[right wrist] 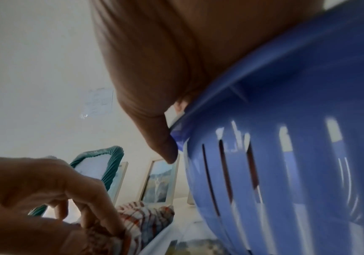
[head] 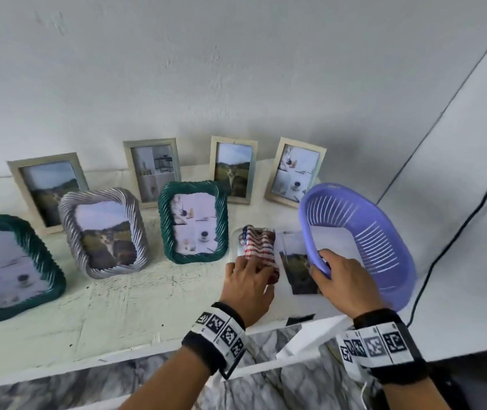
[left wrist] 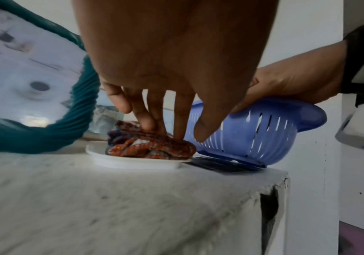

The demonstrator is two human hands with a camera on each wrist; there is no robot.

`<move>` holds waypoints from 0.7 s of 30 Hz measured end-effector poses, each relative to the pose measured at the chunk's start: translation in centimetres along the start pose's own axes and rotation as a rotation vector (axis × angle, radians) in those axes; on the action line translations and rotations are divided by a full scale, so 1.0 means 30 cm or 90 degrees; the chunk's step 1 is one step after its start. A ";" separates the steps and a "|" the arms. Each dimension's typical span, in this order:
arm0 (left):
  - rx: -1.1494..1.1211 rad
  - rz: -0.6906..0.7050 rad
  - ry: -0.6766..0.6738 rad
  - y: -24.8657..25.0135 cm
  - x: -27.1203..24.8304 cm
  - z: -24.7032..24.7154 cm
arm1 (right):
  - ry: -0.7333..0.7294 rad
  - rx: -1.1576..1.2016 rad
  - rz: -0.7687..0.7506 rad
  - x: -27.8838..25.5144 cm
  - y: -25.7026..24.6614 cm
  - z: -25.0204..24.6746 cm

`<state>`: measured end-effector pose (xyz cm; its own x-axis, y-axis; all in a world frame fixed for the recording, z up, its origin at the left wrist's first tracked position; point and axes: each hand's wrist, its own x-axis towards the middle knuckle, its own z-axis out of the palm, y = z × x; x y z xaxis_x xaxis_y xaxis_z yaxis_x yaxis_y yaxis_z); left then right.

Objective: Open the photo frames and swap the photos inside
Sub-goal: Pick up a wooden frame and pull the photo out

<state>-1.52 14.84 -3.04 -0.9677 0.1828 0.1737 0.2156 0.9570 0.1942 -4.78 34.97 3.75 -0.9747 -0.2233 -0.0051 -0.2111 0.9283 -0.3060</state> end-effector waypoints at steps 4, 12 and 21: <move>-0.021 0.037 0.027 0.076 0.086 0.008 | 0.025 0.027 -0.027 0.013 0.051 -0.067; 0.020 -0.029 -0.210 0.169 0.387 0.083 | 0.008 0.060 -0.089 0.036 0.154 -0.158; 0.090 -0.010 -0.248 0.189 0.456 0.147 | -0.003 0.120 -0.150 0.054 0.248 -0.213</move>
<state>-14.11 23.75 -3.84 -0.9537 0.2142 -0.2112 0.2073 0.9768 0.0543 -8.39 43.41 7.57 -0.9002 -0.4277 0.0825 -0.4134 0.7792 -0.4712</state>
